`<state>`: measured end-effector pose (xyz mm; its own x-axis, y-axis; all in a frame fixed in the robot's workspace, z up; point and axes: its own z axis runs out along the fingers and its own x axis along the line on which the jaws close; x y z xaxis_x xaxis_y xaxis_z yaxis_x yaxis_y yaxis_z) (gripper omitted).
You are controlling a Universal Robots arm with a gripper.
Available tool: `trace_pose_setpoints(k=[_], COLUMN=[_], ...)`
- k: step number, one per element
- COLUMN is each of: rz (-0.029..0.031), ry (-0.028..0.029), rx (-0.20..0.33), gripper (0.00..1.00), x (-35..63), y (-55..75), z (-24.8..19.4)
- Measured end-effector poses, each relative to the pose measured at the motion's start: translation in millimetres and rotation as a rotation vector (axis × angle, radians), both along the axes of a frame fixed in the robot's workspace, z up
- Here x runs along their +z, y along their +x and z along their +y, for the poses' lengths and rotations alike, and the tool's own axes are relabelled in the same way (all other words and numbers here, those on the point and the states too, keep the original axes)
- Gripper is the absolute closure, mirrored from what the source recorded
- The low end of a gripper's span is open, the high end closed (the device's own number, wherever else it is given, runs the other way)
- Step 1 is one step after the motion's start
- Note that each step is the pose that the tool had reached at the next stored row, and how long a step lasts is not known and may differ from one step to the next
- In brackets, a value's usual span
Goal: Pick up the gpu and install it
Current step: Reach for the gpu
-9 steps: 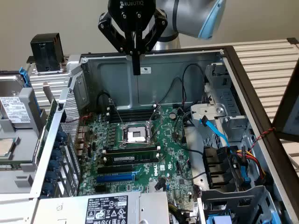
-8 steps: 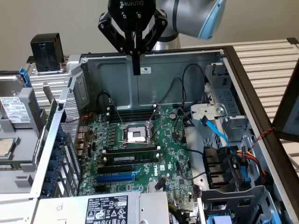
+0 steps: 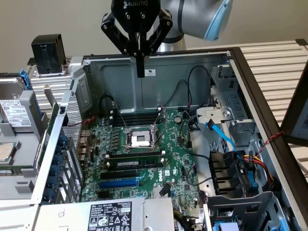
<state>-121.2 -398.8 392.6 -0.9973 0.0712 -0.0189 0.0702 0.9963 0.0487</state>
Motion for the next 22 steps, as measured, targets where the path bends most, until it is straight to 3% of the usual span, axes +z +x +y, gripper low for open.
trace_pose_setpoints(k=[4, 22], rz=[-0.0006, -0.0012], ry=[0.0001, 0.0000], rx=[0.000, 0.000], gripper=[0.89, 0.89], x=[0.0, -0.1], y=[-9.7, -91.7], z=[0.0, 0.0])
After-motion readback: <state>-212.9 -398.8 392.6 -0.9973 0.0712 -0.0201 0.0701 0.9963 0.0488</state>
